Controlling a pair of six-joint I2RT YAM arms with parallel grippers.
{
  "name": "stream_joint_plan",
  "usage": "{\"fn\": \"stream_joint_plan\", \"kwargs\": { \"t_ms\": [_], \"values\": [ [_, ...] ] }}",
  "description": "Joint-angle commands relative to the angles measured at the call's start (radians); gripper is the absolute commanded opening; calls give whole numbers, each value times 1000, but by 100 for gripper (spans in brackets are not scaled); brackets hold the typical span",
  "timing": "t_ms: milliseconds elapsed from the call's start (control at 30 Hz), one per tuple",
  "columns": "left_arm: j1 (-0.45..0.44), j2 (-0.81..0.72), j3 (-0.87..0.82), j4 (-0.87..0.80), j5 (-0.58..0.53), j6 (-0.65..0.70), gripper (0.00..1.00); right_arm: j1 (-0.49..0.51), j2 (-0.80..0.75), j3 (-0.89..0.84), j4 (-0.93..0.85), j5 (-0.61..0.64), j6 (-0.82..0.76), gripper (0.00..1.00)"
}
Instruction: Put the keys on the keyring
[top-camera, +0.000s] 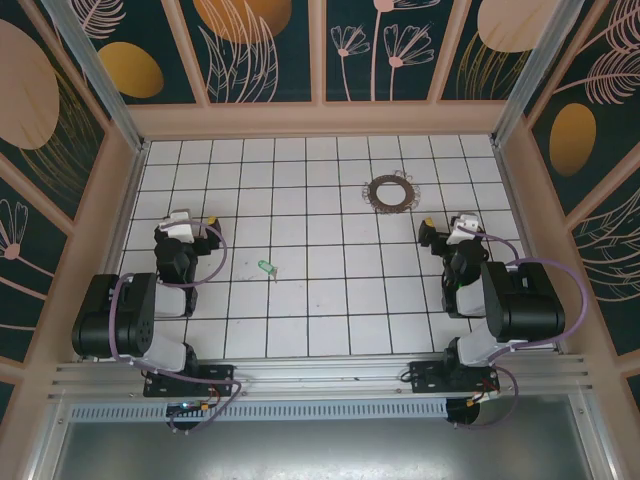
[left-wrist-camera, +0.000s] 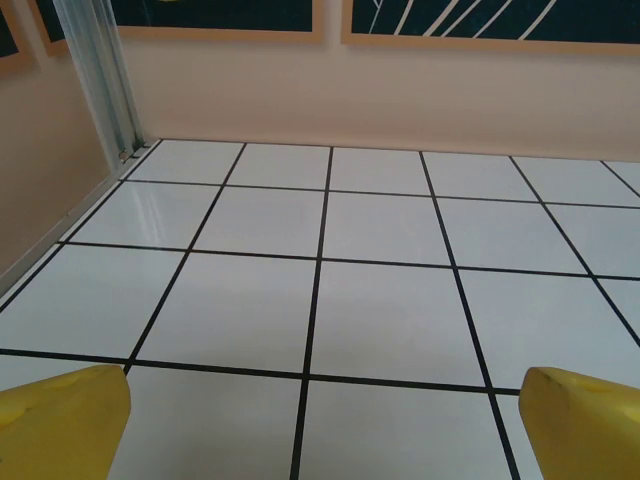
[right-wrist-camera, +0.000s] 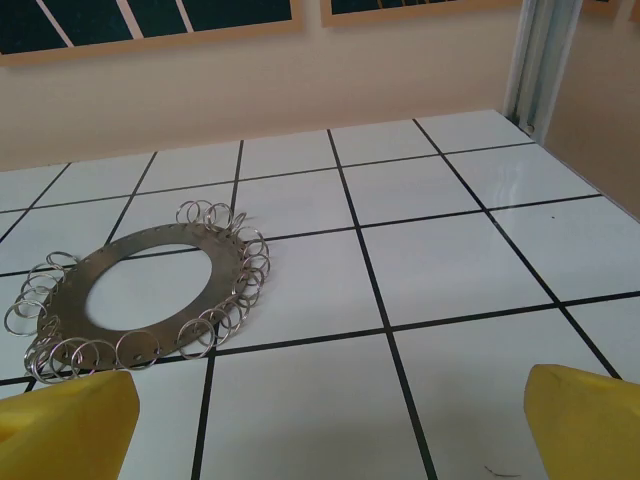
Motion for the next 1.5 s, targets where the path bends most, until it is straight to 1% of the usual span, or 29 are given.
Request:
{"fn": "stream_joint_plan", "kwargs": {
  "t_ms": [0, 1467],
  "values": [
    [-10, 11, 19, 62, -15, -19, 99, 6, 12, 24, 64, 31, 16, 99],
    [-9, 14, 19, 59, -15, -20, 99, -6, 12, 34, 44, 24, 33, 99]
  ]
}}
